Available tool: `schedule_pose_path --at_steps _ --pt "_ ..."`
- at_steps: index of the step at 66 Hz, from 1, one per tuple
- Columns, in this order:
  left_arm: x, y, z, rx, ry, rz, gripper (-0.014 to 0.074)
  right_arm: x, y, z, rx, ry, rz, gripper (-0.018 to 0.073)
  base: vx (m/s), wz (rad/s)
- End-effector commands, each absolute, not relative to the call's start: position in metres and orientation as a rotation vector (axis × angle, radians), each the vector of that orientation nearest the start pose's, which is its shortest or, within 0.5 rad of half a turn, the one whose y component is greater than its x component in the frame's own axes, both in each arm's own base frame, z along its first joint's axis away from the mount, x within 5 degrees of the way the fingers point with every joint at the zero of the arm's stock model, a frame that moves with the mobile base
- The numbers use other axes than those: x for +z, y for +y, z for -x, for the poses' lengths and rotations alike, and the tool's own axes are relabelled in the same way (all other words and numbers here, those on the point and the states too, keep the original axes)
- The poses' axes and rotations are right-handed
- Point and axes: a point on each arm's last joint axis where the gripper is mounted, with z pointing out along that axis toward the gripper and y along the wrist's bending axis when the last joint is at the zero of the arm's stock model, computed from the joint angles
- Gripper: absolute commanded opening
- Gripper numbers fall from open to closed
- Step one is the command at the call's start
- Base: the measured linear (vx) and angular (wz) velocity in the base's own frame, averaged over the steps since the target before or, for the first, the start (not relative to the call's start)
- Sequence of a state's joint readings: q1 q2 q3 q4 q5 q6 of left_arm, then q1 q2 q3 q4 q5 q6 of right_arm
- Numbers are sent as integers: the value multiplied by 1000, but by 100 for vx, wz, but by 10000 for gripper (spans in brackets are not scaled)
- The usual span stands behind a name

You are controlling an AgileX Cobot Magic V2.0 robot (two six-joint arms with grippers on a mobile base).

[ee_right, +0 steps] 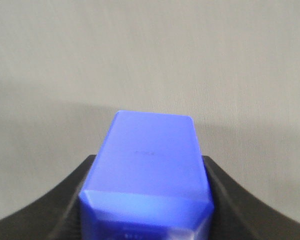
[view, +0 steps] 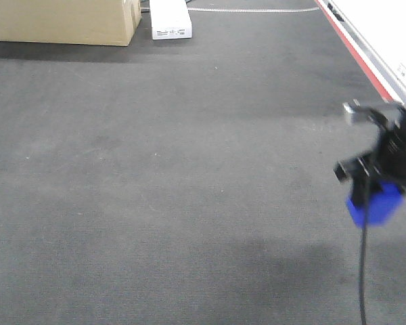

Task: Pour parts from conveyor to right shelf
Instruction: 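Lift the blue block off the belt with the right gripper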

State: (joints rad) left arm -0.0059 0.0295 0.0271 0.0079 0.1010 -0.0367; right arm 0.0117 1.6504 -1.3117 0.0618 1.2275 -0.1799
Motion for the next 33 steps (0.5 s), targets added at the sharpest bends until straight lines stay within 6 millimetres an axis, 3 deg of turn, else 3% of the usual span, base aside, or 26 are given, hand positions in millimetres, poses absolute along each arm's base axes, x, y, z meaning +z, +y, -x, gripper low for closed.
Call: schedule_pose_path --at_steps 1,12,24,33 --pt "206 0 -61 -37 1559 34 -6 292 8 -287 87 3027 250 -5 0 0" --pt "206 0 -61 -37 1559 34 -6 322 16 -254 185 2829 263 -5 0 0" --pt "206 0 -61 -37 1559 34 -6 364 16 -188 156 2526 263 -5 0 0" --pt "206 0 -61 -37 1559 34 -6 375 15 -137 108 2325 247 -5 0 0"
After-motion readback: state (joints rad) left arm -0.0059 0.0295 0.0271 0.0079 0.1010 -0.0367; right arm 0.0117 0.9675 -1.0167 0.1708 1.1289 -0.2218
